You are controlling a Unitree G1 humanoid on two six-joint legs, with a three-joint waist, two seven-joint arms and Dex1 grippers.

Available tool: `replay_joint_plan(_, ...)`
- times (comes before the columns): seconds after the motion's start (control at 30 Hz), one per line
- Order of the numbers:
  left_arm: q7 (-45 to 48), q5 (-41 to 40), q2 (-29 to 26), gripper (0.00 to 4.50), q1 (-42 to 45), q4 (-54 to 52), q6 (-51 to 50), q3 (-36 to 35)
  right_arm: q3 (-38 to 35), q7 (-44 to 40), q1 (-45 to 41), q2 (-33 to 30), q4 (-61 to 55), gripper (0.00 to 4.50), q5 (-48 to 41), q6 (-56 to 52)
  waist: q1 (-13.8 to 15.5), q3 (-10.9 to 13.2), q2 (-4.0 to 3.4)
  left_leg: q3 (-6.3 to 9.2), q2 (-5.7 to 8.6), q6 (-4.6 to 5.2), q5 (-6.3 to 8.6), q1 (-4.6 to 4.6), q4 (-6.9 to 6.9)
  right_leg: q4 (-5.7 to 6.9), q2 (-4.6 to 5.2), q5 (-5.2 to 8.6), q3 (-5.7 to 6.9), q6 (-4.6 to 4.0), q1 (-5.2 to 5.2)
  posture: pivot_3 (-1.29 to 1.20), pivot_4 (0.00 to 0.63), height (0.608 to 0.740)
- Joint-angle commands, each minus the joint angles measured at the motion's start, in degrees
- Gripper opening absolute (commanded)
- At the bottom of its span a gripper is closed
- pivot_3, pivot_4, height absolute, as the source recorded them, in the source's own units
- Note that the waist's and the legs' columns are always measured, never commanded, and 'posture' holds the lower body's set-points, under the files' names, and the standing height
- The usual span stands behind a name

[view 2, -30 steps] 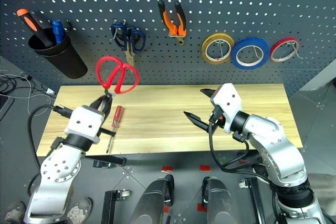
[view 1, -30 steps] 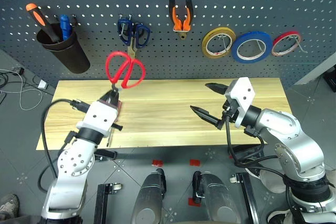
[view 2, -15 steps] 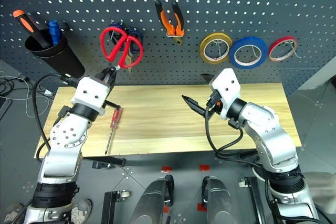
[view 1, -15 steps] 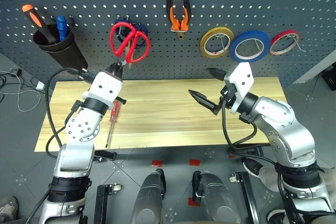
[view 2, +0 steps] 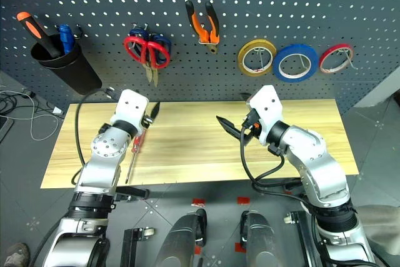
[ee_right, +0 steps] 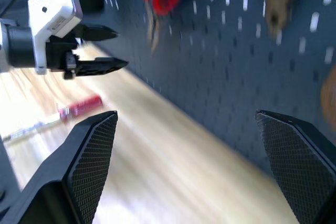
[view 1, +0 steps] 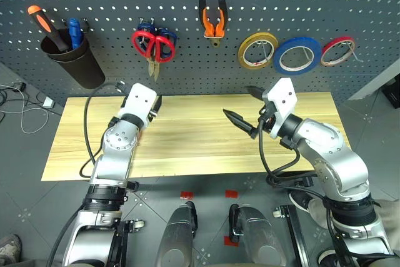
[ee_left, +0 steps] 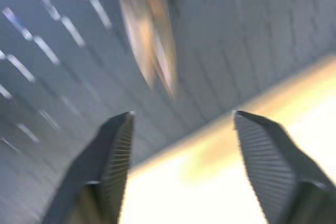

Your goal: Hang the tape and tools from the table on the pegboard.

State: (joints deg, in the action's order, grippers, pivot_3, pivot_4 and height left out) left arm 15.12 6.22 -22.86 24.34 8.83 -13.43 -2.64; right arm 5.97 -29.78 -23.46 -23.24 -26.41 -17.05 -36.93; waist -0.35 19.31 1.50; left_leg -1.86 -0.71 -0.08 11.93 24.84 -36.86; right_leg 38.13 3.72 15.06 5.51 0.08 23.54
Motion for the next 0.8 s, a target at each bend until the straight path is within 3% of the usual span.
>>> replay_joint_plan(0.03, 3.3, -5.5, 0.4, 3.92, -3.9, -5.2, -6.2, -2.9, 1.0, 1.8, 0.7, 0.6, -6.5, 4.50, -1.8, -5.2, -0.3, 0.0, 0.00, 0.00, 0.00, 0.00, 0.00, 0.00, 0.00, 0.00, 0.00, 0.00, -0.02, 0.00, 0.00, -0.09, 0.323, 0.740)
replay_joint_plan(0.07, 3.5, -6.6, 0.0, 3.92, -5.2, -6.7, -8.1, -4.1, 1.1, 2.5, 0.7, 1.3, -7.5, 4.50, -2.6, -7.4, -0.4, 0.0, 0.00, 0.00, -0.03, 0.00, 0.00, 0.00, 0.00, 0.00, 0.00, 0.00, -0.02, 0.00, 0.01, -0.08, 0.326, 0.740)
replay_joint_plan(0.17, 3.5, -10.6, -1.8, 4.46, -8.1, -8.6, -15.4, -9.9, 1.9, 4.9, -0.4, 3.5, -10.0, 4.50, -4.7, -15.0, -0.6, 0.0, 0.00, 0.05, -0.10, -0.02, 0.00, -0.01, -0.02, 0.05, -0.05, 0.00, 0.01, -0.01, 0.01, -0.06, 0.339, 0.740)
replay_joint_plan(0.33, 5.2, -17.8, -5.4, 4.46, -5.9, -5.3, -30.8, -16.8, 4.5, 5.7, -4.5, 5.7, -13.0, 4.50, -9.3, -27.0, -1.1, 0.1, 0.02, 0.04, -0.07, 0.20, 0.12, -0.06, -0.11, 0.40, -0.03, 0.09, -0.08, 0.13, 0.09, -0.04, 0.375, 0.740)
replay_joint_plan(0.5, 6.6, -18.2, -8.1, 4.46, -2.6, 1.5, -36.5, -14.5, 7.3, 3.9, -9.3, 5.1, -13.8, 4.50, -13.0, -32.6, -0.5, 0.4, 0.08, 0.03, 0.02, 0.22, 0.13, -0.06, -0.13, 0.60, 0.02, 0.17, -0.18, 0.26, 0.22, -0.03, 0.404, 0.740)
replay_joint_plan(0.8, 7.9, -16.2, -7.4, 4.46, 5.0, 12.2, -35.2, -7.7, 13.9, -1.5, -13.6, -0.1, -12.5, 4.50, -13.3, -29.2, 0.1, 1.4, 0.65, -0.09, 0.01, 0.22, 0.14, 0.08, -0.04, 0.66, 0.08, 0.07, -0.25, -0.06, 0.51, -0.03, 0.411, 0.740)
